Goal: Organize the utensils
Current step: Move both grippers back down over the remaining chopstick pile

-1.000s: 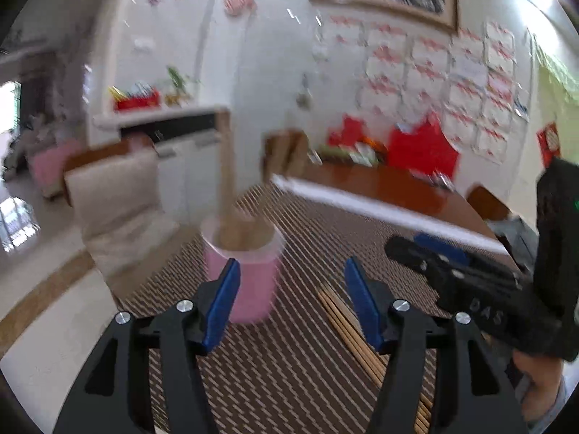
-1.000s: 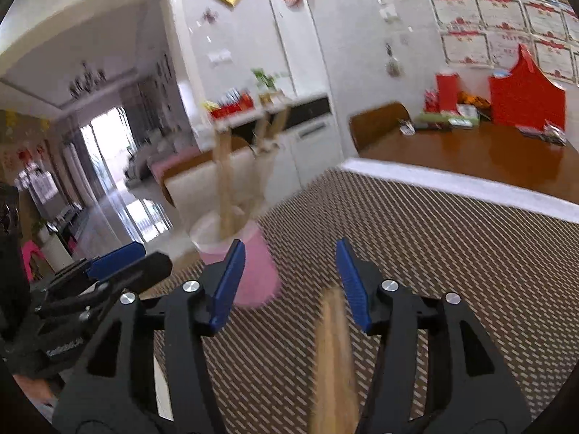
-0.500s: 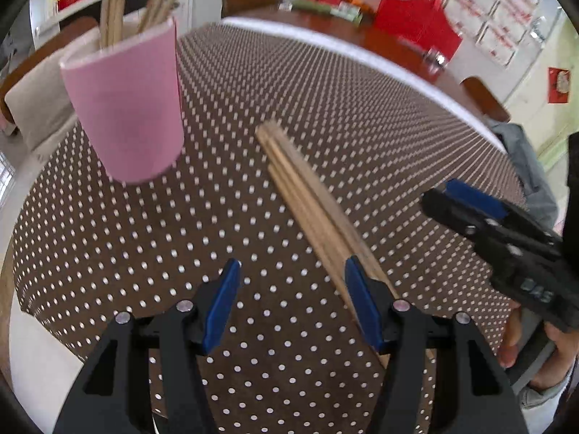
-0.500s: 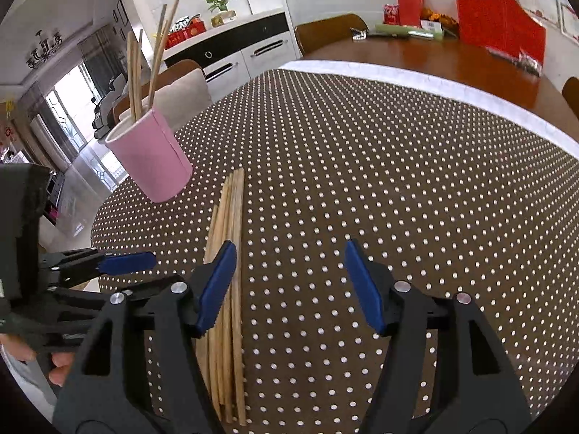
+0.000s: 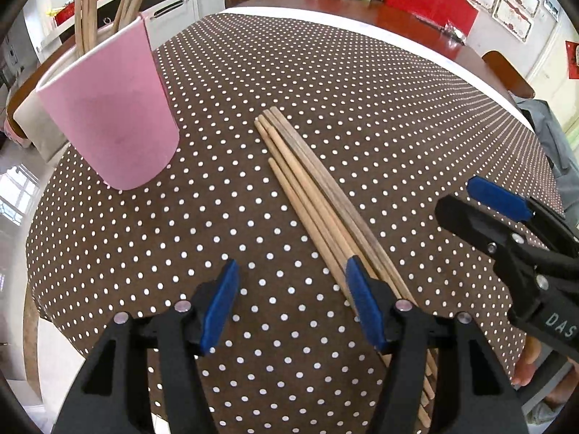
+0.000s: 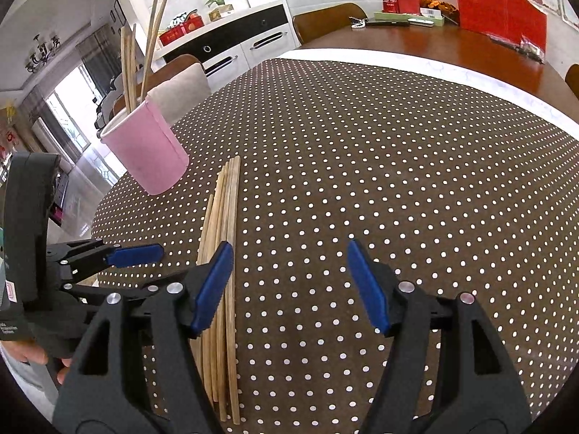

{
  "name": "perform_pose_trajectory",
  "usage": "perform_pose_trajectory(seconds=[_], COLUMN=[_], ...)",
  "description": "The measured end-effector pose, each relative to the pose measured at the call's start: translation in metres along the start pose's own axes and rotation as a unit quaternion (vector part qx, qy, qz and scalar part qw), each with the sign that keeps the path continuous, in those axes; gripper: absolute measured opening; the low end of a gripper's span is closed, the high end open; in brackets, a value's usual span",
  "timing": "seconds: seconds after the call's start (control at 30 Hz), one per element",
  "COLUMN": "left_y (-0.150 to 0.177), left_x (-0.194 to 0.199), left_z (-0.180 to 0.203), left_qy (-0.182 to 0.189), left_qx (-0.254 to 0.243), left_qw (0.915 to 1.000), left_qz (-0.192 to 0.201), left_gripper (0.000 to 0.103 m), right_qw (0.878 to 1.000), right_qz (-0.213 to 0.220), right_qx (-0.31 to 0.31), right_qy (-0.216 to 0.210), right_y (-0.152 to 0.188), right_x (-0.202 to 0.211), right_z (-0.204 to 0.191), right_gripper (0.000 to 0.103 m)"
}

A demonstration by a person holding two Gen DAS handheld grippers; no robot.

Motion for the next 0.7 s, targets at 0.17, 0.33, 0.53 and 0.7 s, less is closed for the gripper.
perform_pose_trajectory(seconds=[0.17,0.33,0.53,0.7], left_y=[-0.012,-0.025,-0.025,-0.026], left_x=[-0.009,-0.010,-0.007,-0.011], left_z=[0.009,0.001,-0.003,-0.004], left_qy=[-0.007,0.002,-0.008,-0.005], left_qx=[-0.004,-0.011,-0.014,-0.004], left_qw=[1.0000,0.9998,0.9998,0.9998], left_qz=[-0.003,-0.019,-0.015,-0.016], left_gripper=[0.068,0.068,0.068,0.069], right_qw=[1.000,1.000,1.000,1.000], right_qz=[0.000,-0.001,-0.005,-0.015], right_qx=[-0.003,-0.003,-0.005,0.012], right_qy=[-0.004,-0.007,-0.007,-0.002], right_y=[-0.001,-0.004,-0.006,-0.009], right_x=[0.002,0.003,0.000,-0.006], right_z=[0.002,0.001,0.000,-0.009], right_gripper=[0.066,0.066,0.067,0.067])
Point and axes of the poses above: each gripper's, at about its wrist camera, not at the fingertips, and x roughly against the way its jaws point, z to its right, y to its underside, the point moved 3 cm from there along -x, roughly the way its jaws point, and after that the axes turned 5 degrees about y, right-handed, at the moved point
